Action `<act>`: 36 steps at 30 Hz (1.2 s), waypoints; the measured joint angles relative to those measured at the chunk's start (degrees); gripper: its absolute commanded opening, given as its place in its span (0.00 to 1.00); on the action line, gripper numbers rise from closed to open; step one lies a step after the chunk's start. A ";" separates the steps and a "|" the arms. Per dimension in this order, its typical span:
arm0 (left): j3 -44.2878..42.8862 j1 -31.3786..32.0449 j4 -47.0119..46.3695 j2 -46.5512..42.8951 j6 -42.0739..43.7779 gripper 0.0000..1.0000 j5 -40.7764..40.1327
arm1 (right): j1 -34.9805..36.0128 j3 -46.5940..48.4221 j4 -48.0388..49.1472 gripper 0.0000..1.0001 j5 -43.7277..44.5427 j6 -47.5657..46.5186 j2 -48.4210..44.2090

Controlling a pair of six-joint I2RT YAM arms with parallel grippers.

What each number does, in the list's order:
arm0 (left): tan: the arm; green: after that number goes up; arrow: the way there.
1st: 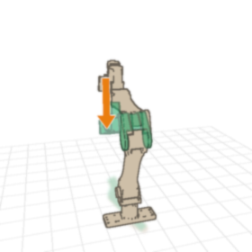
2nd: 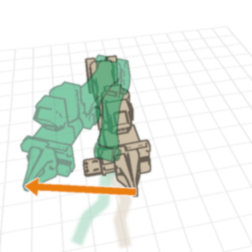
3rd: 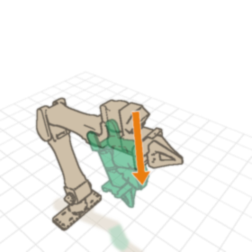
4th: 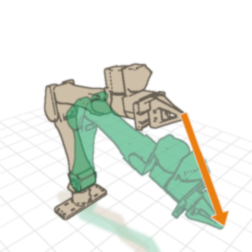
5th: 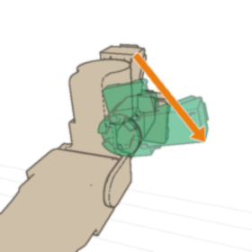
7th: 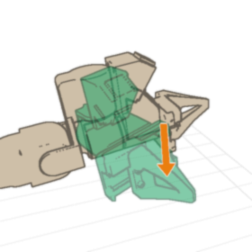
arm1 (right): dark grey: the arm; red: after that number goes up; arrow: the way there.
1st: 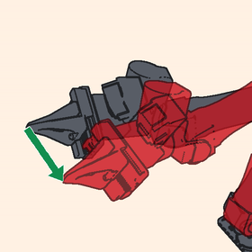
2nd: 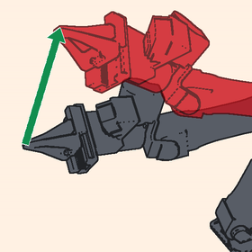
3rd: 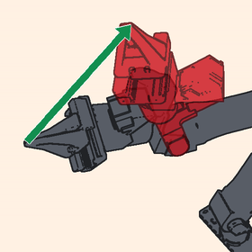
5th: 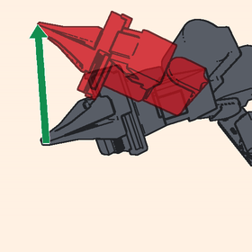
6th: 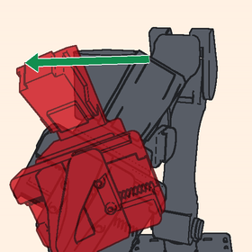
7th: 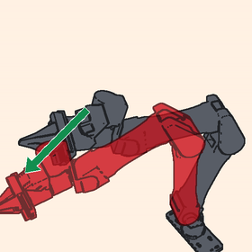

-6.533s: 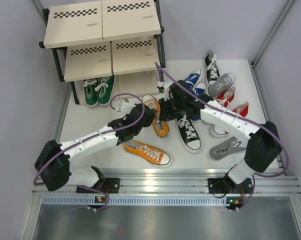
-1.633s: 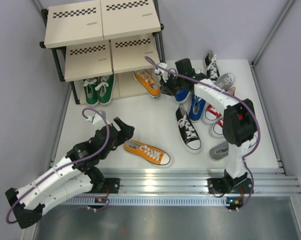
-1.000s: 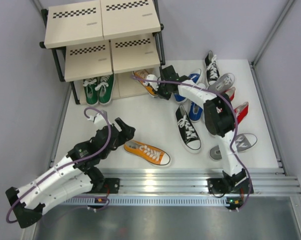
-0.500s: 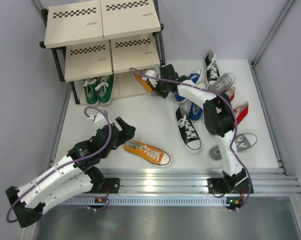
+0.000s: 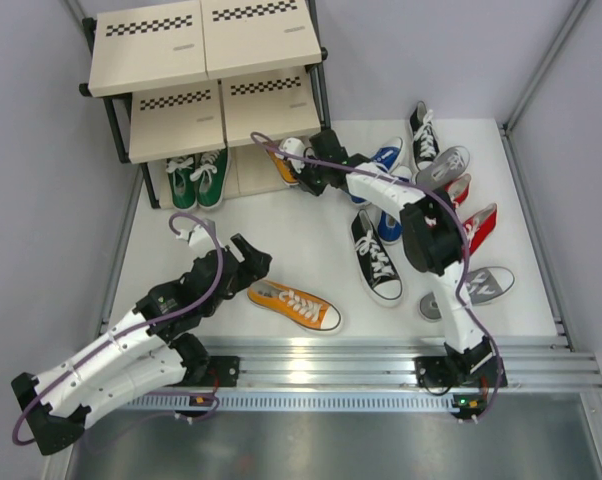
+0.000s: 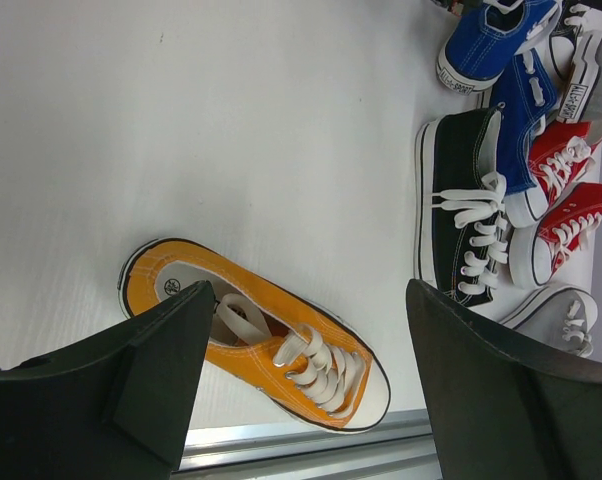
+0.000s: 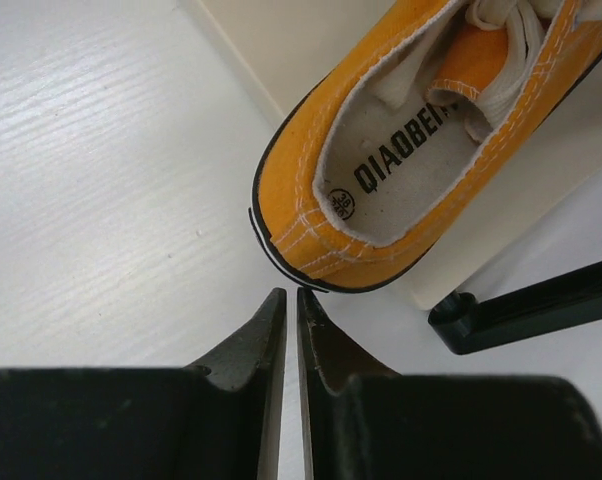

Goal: Place and organize the shoes onto the shoe shelf
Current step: Place the shoe at the shoe shelf.

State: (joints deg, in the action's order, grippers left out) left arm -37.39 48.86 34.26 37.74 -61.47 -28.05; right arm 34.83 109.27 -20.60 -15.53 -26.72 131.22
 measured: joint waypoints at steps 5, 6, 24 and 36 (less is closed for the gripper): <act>0.00 0.00 0.00 0.00 0.00 0.82 0.20 | 0.98 4.26 -0.39 0.13 0.92 -0.04 2.73; 0.00 0.00 0.00 0.00 0.00 0.82 0.20 | 1.09 4.96 -0.39 0.14 1.05 -0.02 3.34; -1.18 0.00 -0.04 3.87 1.53 0.83 2.25 | 1.29 -3.30 -1.92 0.78 -2.01 -4.02 -0.92; -5.97 0.00 -0.20 10.75 10.29 0.82 5.25 | 0.98 -19.37 -10.67 0.93 -14.45 -8.15 -24.83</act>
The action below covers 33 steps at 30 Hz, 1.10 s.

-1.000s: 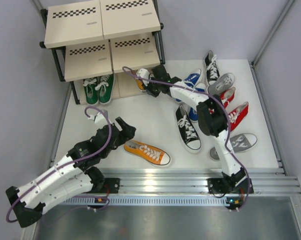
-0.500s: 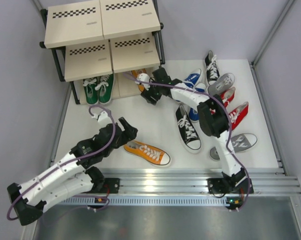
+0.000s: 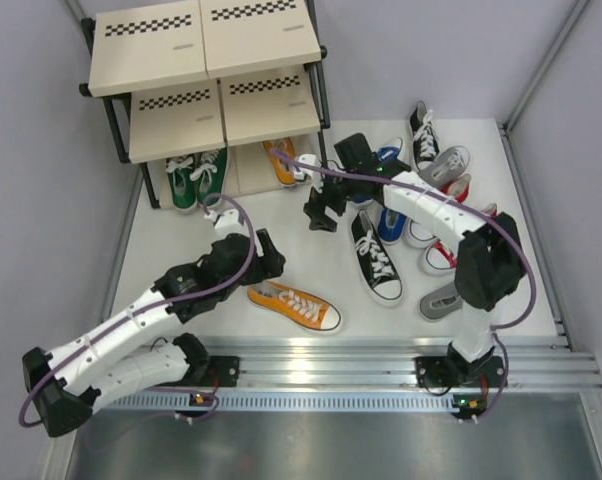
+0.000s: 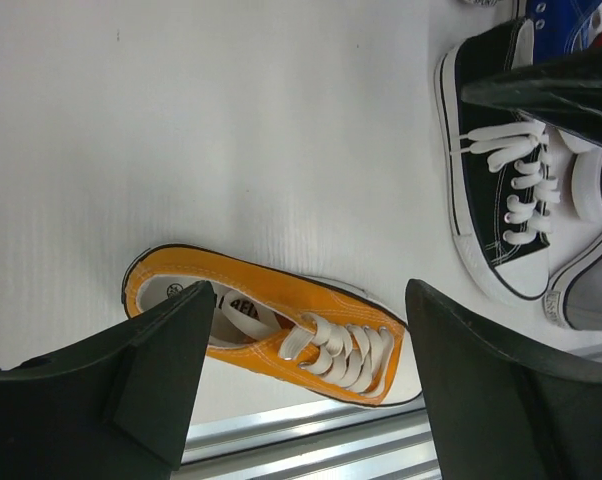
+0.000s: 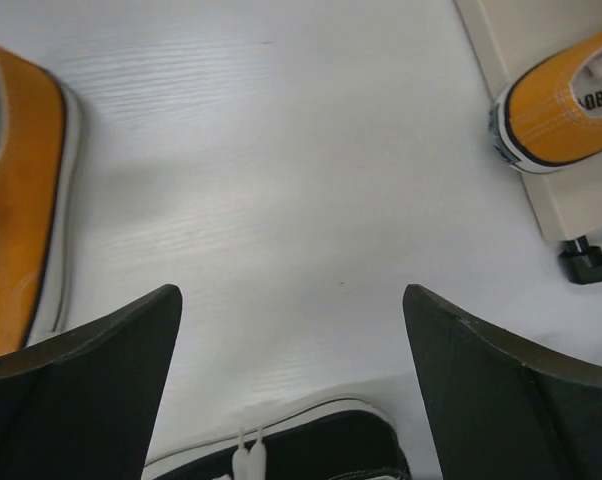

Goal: Place and organize the shoes onto the shoe shelf
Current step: Place the shoe at the shoe shelf.

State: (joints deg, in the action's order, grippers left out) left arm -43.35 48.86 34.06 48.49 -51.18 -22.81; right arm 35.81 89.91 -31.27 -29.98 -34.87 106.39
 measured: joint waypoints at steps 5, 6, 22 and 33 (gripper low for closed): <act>-3.26 0.00 -0.09 4.48 7.56 0.82 3.08 | -0.26 -4.66 -7.58 0.94 -7.04 -4.00 -7.19; -3.96 0.00 -0.09 5.51 9.64 0.82 4.00 | -0.33 -6.21 -8.74 0.94 -8.13 -4.70 -8.46; -15.58 -0.09 5.07 21.46 56.72 0.71 23.85 | -9.68 -22.95 -12.98 0.94 -18.47 -5.62 -23.21; -15.13 -9.14 13.16 23.93 76.96 0.56 30.53 | -15.37 -30.05 -12.87 0.94 -21.31 -5.49 -28.70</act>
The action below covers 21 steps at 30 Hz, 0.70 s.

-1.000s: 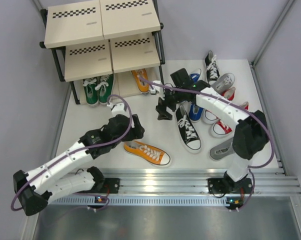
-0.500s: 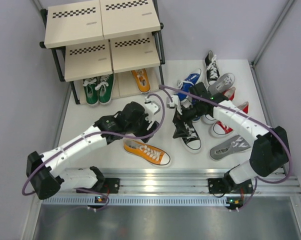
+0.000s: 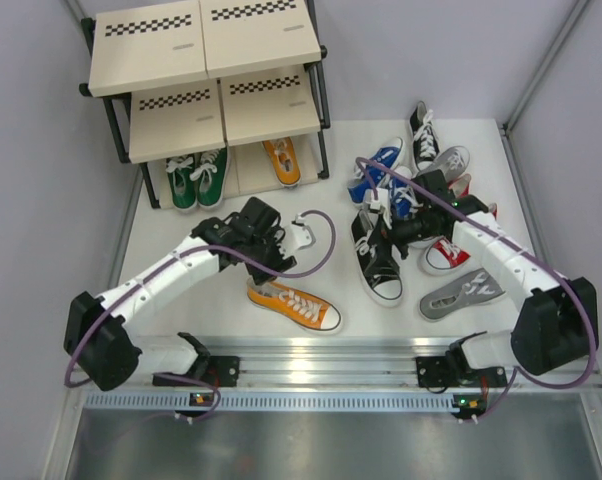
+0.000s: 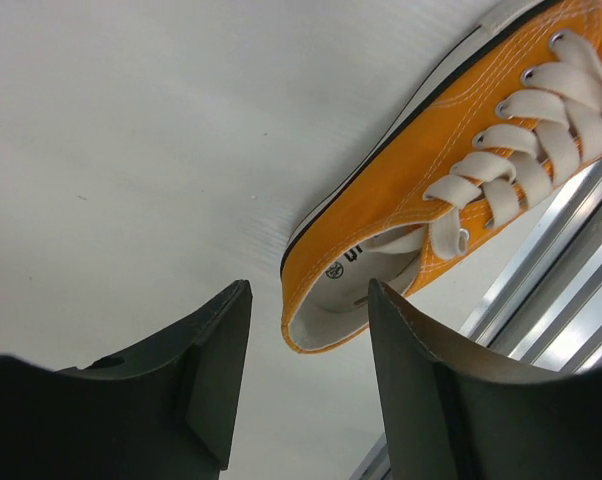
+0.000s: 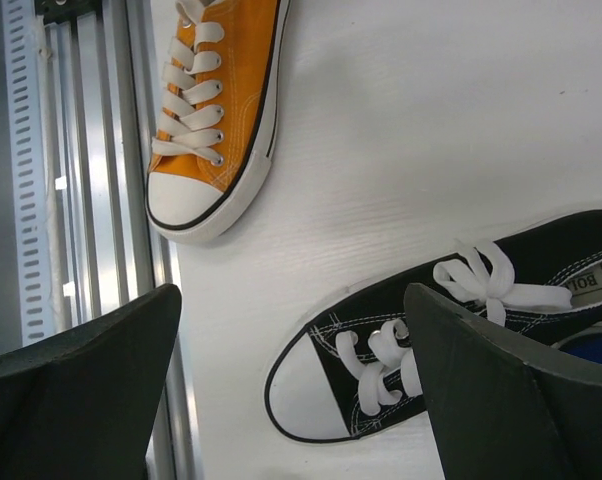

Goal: Place and organize the shoes onto the shoe shelf
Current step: Place the shoe at the shoe shelf, then pick up the shoe at the center of the board.

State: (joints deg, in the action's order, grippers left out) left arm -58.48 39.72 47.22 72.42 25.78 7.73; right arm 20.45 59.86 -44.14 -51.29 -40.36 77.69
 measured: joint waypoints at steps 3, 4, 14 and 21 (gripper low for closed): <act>0.28 -1.99 1.40 1.62 3.61 0.55 1.20 | -0.15 -1.07 -0.02 0.94 -0.24 0.07 -0.26; 0.37 -2.12 1.70 2.08 4.48 0.55 1.53 | -0.35 -1.29 0.07 0.94 -0.33 0.04 -0.33; 1.33 -3.06 2.75 10.10 10.73 0.50 2.36 | -1.90 -1.38 0.09 0.94 -1.01 0.04 -0.39; 1.40 -3.26 1.99 16.20 12.96 0.00 0.81 | -2.36 -1.40 0.07 0.94 -1.46 0.07 -0.57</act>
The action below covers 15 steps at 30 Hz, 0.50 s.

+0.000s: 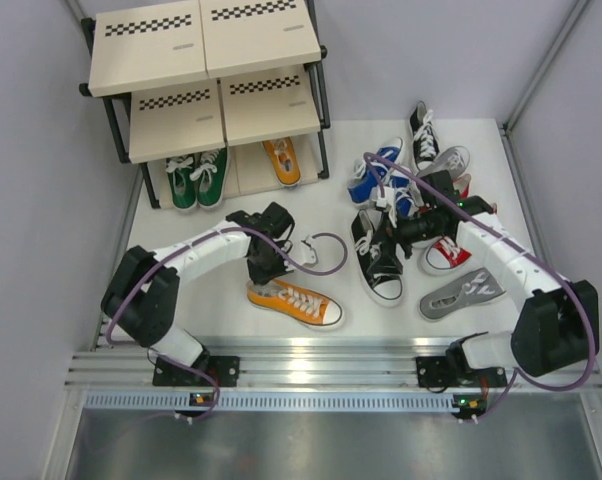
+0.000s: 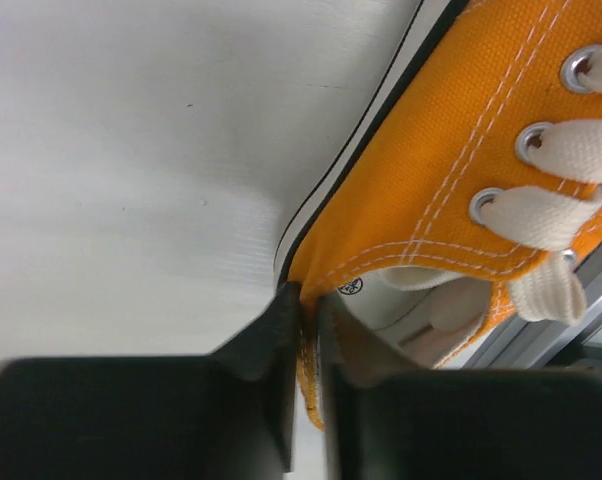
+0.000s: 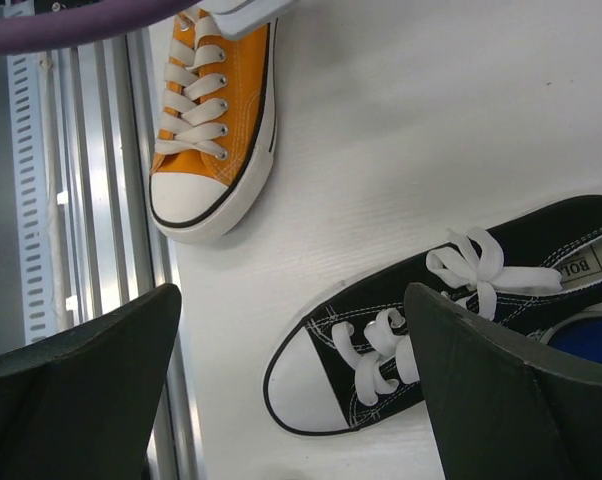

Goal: Place and organize the shoes onto the shoe shelf
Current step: Pick up the shoe at the center of the board.

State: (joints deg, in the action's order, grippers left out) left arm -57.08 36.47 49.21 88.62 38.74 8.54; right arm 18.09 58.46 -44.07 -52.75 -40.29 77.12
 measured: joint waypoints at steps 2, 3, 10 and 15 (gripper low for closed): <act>-1.09 0.00 0.20 1.20 0.04 0.00 -0.96 | -0.13 0.00 -0.04 0.94 -0.13 0.00 -0.24; -1.62 0.00 0.22 1.57 -0.04 0.00 -1.22 | -0.26 0.00 -0.07 0.94 -0.20 0.00 -0.35; -2.51 0.02 0.35 0.70 -4.09 0.00 -1.88 | -1.33 0.00 -0.66 0.94 -0.52 -0.02 -2.45; -3.89 0.04 0.35 -7.02 -11.15 0.00 -3.72 | -2.03 0.63 -1.70 0.93 -0.37 1.62 -3.91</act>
State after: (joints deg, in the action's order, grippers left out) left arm -60.97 36.51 49.56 81.60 27.59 4.82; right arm 16.05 59.09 -45.78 -53.12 -38.68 73.21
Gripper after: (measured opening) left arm 0.035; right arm 0.935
